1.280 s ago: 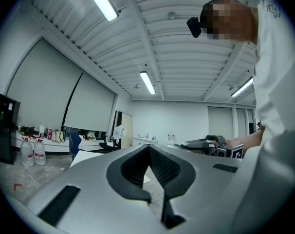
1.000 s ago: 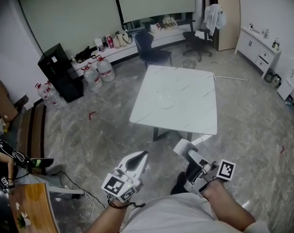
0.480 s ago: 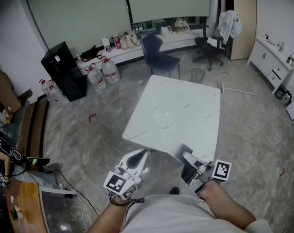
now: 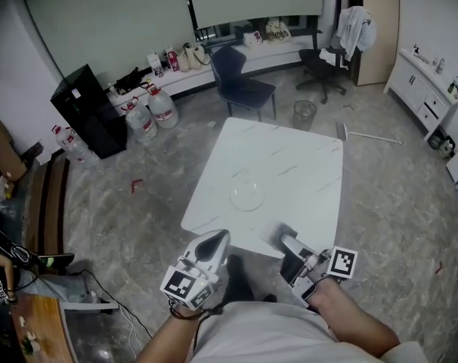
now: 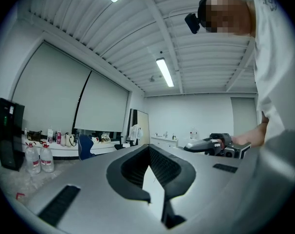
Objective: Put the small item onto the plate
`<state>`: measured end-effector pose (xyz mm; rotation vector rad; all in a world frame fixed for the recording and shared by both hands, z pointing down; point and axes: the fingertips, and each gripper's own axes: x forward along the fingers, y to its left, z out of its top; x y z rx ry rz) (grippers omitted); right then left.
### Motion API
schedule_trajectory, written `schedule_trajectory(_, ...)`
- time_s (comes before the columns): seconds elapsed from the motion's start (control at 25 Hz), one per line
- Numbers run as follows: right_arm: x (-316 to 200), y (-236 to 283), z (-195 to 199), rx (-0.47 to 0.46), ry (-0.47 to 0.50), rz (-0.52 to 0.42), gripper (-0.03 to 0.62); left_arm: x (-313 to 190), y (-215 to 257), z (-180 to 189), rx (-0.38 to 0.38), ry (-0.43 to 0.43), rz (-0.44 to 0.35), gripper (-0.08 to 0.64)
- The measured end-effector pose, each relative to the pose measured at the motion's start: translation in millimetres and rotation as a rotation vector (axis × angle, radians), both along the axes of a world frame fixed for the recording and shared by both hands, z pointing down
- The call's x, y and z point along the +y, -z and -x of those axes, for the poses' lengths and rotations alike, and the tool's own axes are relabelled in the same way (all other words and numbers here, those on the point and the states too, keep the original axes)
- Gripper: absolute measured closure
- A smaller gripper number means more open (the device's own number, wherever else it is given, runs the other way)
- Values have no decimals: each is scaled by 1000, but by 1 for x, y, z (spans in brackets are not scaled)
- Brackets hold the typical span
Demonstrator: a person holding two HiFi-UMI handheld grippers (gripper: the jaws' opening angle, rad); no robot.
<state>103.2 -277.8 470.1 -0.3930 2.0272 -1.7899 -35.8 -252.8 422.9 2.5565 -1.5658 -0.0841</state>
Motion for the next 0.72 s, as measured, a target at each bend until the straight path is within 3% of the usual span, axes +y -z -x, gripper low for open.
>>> schedule_trajectory(0.36,-94,-59,49,85,-37,39,499,-102,-39,47,12,-67,47,554)
schedule_trajectory(0.52,-132,-79,77,101,-50,55,499,-144,-53,72,-9,-95,22,554)
schedule_trajectory(0.72,-174,-111,113,139,-43,33,499,-195,-79,100,-2,-141,58,554)
